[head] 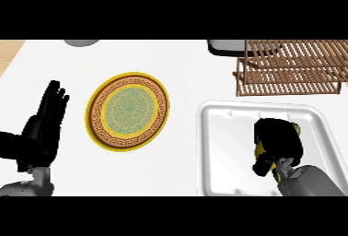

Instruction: Pick the lemon from the tray and place it in the tiered shelf

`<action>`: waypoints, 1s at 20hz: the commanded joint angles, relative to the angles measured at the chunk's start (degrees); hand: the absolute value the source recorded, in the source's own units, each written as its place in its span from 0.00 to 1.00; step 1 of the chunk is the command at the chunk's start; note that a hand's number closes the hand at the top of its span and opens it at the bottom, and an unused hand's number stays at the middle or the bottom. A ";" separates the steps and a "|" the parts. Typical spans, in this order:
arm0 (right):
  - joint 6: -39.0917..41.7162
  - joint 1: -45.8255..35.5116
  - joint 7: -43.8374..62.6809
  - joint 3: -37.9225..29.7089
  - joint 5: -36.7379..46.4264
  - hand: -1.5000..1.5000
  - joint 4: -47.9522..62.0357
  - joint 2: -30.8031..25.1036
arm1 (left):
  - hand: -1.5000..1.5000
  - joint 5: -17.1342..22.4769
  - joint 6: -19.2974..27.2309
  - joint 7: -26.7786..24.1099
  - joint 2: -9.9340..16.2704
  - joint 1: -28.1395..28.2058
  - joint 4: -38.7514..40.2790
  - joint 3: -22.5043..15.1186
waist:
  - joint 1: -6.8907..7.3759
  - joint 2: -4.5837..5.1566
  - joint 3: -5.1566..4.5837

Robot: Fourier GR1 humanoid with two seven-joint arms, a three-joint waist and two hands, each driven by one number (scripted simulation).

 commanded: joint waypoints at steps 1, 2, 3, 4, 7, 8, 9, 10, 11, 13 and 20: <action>-4.71 7.18 -9.90 -4.02 -6.63 1.00 -5.93 -3.08 | 0.50 -0.14 -0.15 0.37 0.76 1.87 -2.14 0.83 | -0.08 0.34 0.48; -4.19 7.40 -12.09 -6.22 -9.24 1.00 -5.69 -3.61 | 0.50 0.52 -0.71 0.83 0.06 2.13 -1.48 0.38 | 0.03 0.45 0.47; -4.04 6.39 -12.62 -6.86 -10.92 1.00 -5.26 -1.56 | 0.50 -0.29 -0.71 0.71 0.87 -1.08 0.02 1.08 | 0.02 0.59 0.46; -1.96 8.49 -13.22 -9.49 -14.11 1.00 -10.28 -3.83 | 0.50 -0.92 -0.11 -0.22 -0.30 0.80 0.18 0.19 | -0.42 0.42 0.43; -1.09 12.05 -10.57 -8.95 -15.31 1.00 -18.35 -1.47 | 0.50 -0.23 -0.94 1.65 0.16 -2.13 1.52 1.60 | -0.17 0.46 0.40; 0.60 11.27 -9.56 -10.60 -17.12 1.00 -19.66 -1.23 | 0.50 0.10 -1.67 2.15 0.49 -0.29 -2.20 1.24 | 0.29 0.42 0.40; 1.72 10.43 -9.44 -13.93 -19.62 1.00 -21.68 -2.51 | 0.50 -1.89 -0.42 -1.05 -1.92 5.01 -3.08 -1.47 | 0.44 0.36 0.39; 2.42 10.69 -8.15 -15.35 -20.45 1.00 -25.93 -3.08 | 0.50 -0.44 -1.81 0.36 0.44 0.97 -0.45 1.62 | -0.03 0.39 0.37; -0.59 10.68 -6.46 -14.97 -21.09 1.00 -27.40 0.90 | 0.50 -2.73 1.02 1.51 -2.18 0.52 -1.36 -1.42 | -0.39 0.30 0.40; -2.78 10.48 -6.08 -19.45 -24.83 1.00 -31.23 2.54 | 0.50 -0.91 -0.97 -2.10 -1.69 -0.33 3.41 0.96 | -1.34 0.40 0.34; 2.05 3.02 9.52 -36.62 -33.82 1.00 -43.59 -1.64 | 0.50 -1.64 -0.95 -0.46 -1.60 1.61 -0.80 0.48 | 0.03 0.28 0.34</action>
